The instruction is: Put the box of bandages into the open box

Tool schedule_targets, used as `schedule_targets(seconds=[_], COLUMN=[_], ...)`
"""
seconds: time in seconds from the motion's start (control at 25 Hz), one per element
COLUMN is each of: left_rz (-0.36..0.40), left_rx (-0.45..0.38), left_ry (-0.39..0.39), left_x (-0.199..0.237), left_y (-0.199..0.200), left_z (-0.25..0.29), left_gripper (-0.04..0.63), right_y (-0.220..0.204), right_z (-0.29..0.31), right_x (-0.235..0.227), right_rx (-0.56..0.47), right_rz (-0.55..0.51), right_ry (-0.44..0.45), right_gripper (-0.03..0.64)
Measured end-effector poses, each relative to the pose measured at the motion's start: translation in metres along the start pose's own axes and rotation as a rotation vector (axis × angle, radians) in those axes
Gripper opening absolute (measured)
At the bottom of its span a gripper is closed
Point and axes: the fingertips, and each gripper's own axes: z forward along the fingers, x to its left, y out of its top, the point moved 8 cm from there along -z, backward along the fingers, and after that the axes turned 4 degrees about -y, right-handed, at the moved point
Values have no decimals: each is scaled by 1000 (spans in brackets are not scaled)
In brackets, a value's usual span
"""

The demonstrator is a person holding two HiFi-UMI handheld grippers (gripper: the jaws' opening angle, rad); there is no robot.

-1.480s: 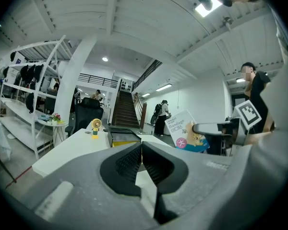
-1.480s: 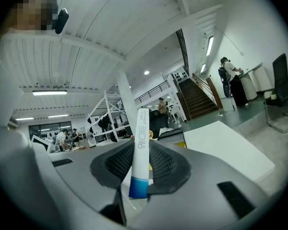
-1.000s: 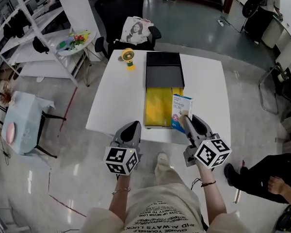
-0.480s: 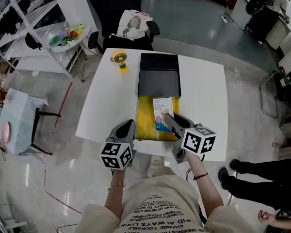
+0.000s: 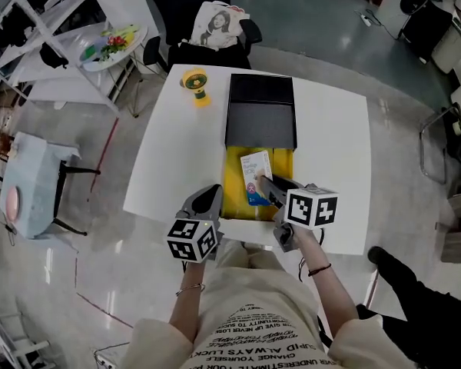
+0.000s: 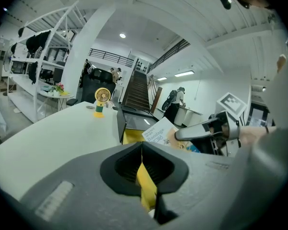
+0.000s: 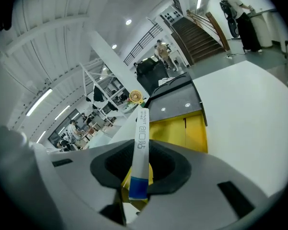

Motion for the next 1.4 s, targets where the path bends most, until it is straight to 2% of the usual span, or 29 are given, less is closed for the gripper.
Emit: schedule_targets(seconds=[0.44, 0.76, 0.92, 1.08, 1.4], left_rz=[-10, 4, 5, 6, 1], left_rx=[74, 101, 107, 105, 109], left_ry=[-70, -126, -136, -145, -138], left_x=[15, 19, 21, 23, 27], left_y=[-4, -2, -1, 1, 3], left_z=[10, 20, 22, 24, 23], left_gripper=[23, 23, 23, 23, 23], right_y=[-5, -3, -3, -6, -11], right_z=[29, 35, 36, 38, 43], right_x=[3, 0, -5, -5, -8], right_rx=[152, 179, 198, 205, 237], right_rz=[28, 40, 50, 15, -42], right_ry=[-98, -166, -229, -263, -329], right_gripper=[92, 92, 100, 103, 166])
